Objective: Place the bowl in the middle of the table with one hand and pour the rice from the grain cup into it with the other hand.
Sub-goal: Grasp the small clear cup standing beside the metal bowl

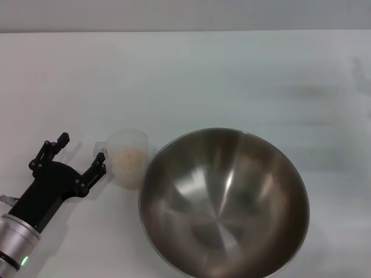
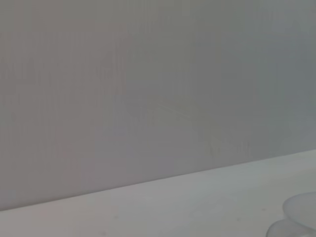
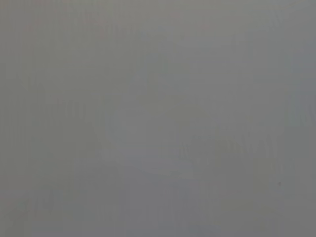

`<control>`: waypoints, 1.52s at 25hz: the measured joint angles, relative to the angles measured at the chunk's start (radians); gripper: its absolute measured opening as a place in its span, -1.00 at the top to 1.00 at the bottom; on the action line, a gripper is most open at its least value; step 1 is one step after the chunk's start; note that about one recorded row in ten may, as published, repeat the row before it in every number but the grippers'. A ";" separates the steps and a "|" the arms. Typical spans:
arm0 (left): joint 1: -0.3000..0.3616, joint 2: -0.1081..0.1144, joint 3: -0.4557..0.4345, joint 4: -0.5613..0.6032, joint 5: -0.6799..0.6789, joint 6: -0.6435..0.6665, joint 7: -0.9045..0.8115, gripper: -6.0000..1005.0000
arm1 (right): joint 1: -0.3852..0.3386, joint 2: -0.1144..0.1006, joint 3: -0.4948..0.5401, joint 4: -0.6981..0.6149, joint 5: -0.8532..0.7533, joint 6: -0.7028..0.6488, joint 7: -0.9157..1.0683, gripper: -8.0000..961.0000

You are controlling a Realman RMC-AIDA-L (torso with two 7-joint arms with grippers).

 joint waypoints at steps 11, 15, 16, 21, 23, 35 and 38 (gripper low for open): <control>-0.014 0.000 -0.003 0.000 -0.002 -0.010 0.000 -0.62 | 0.006 0.001 0.000 -0.002 -0.001 0.004 0.000 -0.24; -0.014 0.000 -0.004 -0.002 0.000 -0.007 0.000 -0.32 | 0.010 0.000 0.000 0.001 -0.002 0.004 -0.001 -0.24; -0.013 0.000 -0.004 -0.002 0.001 -0.006 0.000 -0.24 | 0.010 0.001 0.000 0.002 -0.002 0.004 -0.001 -0.24; -0.014 0.000 -0.003 -0.007 0.004 -0.005 -0.003 0.17 | 0.014 0.000 0.000 0.005 -0.002 0.005 -0.001 -0.24; -0.015 0.000 -0.002 -0.007 0.004 -0.004 -0.005 0.30 | 0.016 0.000 0.000 0.005 -0.003 0.005 -0.002 -0.24; -0.036 0.000 -0.003 -0.009 0.001 0.000 -0.004 0.78 | 0.017 -0.003 0.000 0.004 0.000 0.004 -0.002 -0.24; -0.046 -0.002 -0.027 -0.011 -0.002 0.046 0.023 0.90 | 0.016 -0.003 0.000 0.003 0.002 0.004 -0.002 -0.24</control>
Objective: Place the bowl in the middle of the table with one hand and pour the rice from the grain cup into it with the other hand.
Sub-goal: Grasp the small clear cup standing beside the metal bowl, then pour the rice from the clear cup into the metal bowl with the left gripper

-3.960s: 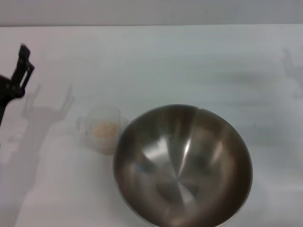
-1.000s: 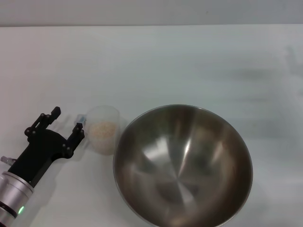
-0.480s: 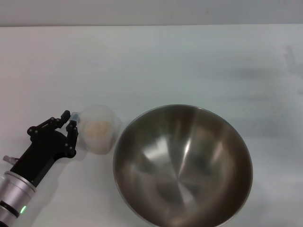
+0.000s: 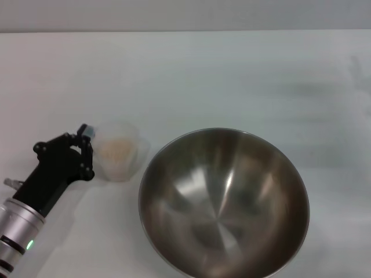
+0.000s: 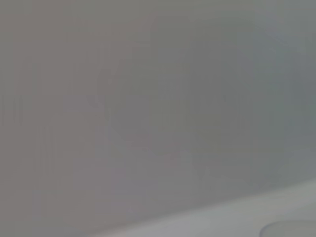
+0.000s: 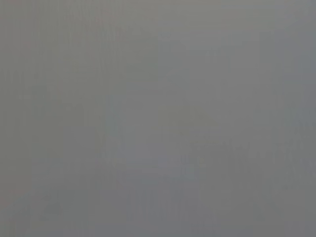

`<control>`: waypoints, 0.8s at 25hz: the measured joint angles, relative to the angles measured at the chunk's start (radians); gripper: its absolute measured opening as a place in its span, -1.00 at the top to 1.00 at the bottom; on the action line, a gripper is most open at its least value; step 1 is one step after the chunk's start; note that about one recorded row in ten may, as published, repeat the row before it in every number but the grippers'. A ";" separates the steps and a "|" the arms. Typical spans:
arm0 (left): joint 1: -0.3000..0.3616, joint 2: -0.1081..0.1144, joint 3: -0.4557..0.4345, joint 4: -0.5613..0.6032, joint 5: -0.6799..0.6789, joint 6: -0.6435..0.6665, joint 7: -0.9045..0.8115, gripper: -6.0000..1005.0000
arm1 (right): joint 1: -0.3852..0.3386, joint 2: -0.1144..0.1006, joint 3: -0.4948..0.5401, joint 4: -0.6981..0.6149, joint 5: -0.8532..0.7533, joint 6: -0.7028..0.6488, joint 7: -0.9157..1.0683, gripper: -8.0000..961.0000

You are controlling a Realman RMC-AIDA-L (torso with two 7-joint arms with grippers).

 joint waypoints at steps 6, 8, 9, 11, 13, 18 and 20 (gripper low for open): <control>-0.018 -0.003 -0.031 -0.024 0.001 0.124 0.175 0.92 | 0.000 0.001 0.002 0.000 0.005 0.000 0.000 -0.24; -0.035 -0.004 -0.029 -0.029 0.006 0.177 0.283 0.92 | 0.000 0.001 0.009 -0.001 0.006 0.000 0.000 -0.24; -0.042 -0.004 -0.025 -0.030 0.009 0.194 0.327 0.92 | 0.000 0.001 0.013 -0.002 0.006 0.000 0.000 -0.24; -0.061 -0.005 -0.018 -0.034 0.026 0.232 0.440 0.92 | 0.000 0.001 0.022 -0.003 0.006 0.000 0.000 -0.24; -0.061 -0.005 -0.018 -0.034 0.026 0.232 0.440 0.92 | 0.000 0.001 0.033 -0.004 0.006 0.000 0.000 -0.24; -0.111 -0.005 -0.015 -0.040 0.114 0.271 0.696 0.92 | 0.002 0.001 0.051 -0.006 0.006 0.000 0.000 -0.24; -0.124 -0.005 -0.015 -0.040 0.148 0.273 0.787 0.92 | 0.004 0.002 0.065 -0.006 0.006 0.000 0.000 -0.24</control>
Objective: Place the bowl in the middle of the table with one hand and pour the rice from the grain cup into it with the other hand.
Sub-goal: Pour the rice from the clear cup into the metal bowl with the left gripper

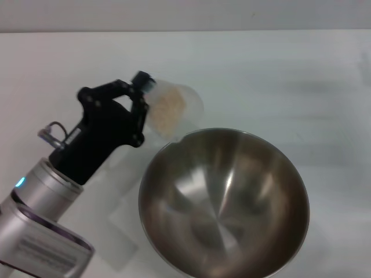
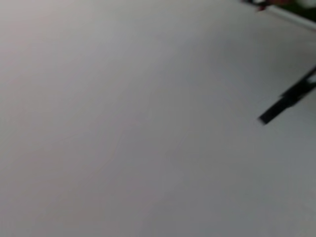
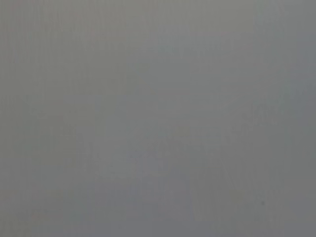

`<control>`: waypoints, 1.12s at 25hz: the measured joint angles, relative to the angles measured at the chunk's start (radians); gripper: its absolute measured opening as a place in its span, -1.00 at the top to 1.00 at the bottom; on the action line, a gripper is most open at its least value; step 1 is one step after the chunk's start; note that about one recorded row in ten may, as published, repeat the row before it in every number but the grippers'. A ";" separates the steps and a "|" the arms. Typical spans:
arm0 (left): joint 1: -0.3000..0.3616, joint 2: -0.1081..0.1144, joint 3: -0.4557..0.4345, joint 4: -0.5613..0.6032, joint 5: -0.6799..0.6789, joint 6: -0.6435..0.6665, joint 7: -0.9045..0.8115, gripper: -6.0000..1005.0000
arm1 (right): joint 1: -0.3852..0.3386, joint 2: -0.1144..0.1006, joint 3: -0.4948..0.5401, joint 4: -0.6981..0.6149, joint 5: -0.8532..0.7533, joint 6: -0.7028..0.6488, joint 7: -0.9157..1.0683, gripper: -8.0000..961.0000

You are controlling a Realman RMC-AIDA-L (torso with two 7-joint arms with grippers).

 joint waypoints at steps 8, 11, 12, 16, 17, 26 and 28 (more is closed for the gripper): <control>-0.033 0.000 0.006 -0.006 0.078 -0.003 0.309 0.92 | 0.004 0.007 0.035 0.000 0.000 0.000 -0.027 -0.24; -0.040 0.000 0.012 -0.009 0.079 -0.005 0.415 0.92 | 0.008 0.007 0.041 0.000 0.000 0.001 -0.027 -0.24; -0.042 0.000 0.014 -0.009 0.081 -0.004 0.444 0.92 | 0.010 0.007 0.041 0.000 0.000 0.005 -0.027 -0.24; -0.048 0.001 0.019 -0.010 0.112 -0.002 0.527 0.92 | 0.019 0.007 0.050 -0.002 0.000 0.017 -0.028 -0.24; -0.049 0.001 0.019 -0.010 0.122 -0.001 0.543 0.92 | 0.022 0.007 0.056 -0.002 0.000 0.020 -0.028 -0.24; -0.047 0.000 0.018 -0.012 0.179 0.000 0.705 0.92 | 0.037 0.006 0.081 -0.004 0.000 0.043 -0.044 -0.24; -0.048 0.000 0.018 -0.012 0.190 0.000 0.735 0.92 | 0.037 0.006 0.082 -0.007 0.000 0.044 -0.049 -0.24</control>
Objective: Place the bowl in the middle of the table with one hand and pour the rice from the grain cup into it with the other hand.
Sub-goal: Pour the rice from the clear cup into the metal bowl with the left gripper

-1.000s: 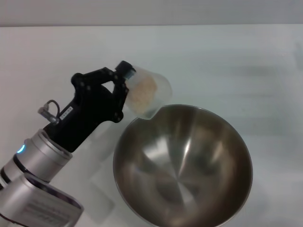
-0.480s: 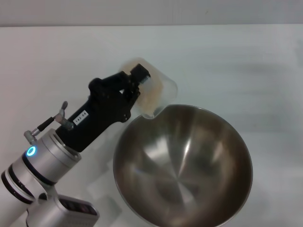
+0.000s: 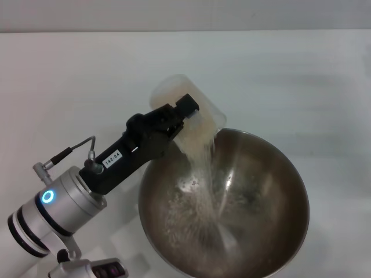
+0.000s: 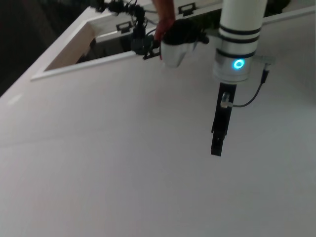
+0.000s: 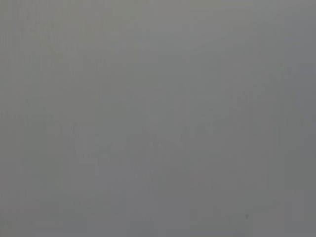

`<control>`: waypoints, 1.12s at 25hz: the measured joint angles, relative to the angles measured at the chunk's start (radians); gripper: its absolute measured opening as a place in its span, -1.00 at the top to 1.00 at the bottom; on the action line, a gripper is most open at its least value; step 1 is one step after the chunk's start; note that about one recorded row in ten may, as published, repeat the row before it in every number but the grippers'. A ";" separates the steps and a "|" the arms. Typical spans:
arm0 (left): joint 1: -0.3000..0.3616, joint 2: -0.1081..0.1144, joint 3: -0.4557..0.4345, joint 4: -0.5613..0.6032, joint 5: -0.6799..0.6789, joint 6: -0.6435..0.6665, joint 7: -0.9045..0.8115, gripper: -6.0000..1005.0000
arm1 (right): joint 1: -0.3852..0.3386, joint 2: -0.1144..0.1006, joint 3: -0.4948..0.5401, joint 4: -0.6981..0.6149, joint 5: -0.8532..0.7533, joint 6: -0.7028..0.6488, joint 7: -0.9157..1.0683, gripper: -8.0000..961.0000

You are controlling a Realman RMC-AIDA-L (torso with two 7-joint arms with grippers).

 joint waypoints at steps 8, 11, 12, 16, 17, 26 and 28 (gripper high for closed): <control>-0.005 0.000 -0.005 0.000 0.048 -0.001 0.104 0.92 | 0.009 -0.002 0.002 -0.001 0.000 0.016 -0.009 -0.24; -0.008 0.000 -0.005 0.001 0.077 -0.004 0.190 0.92 | 0.009 -0.002 0.010 -0.004 0.000 0.023 -0.014 -0.24; -0.009 0.000 -0.005 0.001 0.079 -0.004 0.202 0.92 | 0.010 -0.001 0.012 -0.005 -0.001 0.024 -0.015 -0.24; -0.014 0.000 -0.004 0.010 0.084 -0.005 0.281 0.92 | 0.010 0.000 0.012 -0.005 -0.003 0.024 -0.015 -0.24; -0.014 0.001 -0.003 0.011 0.084 -0.005 0.293 0.92 | 0.009 0.001 0.012 -0.005 -0.004 0.024 -0.015 -0.24; -0.009 0.001 0.001 0.036 0.085 -0.008 0.424 0.92 | 0.003 0.002 0.012 -0.005 -0.007 0.024 -0.015 -0.24; -0.008 0.001 0.002 0.038 0.085 -0.009 0.434 0.92 | 0.003 0.003 0.012 -0.005 -0.008 0.025 -0.015 -0.24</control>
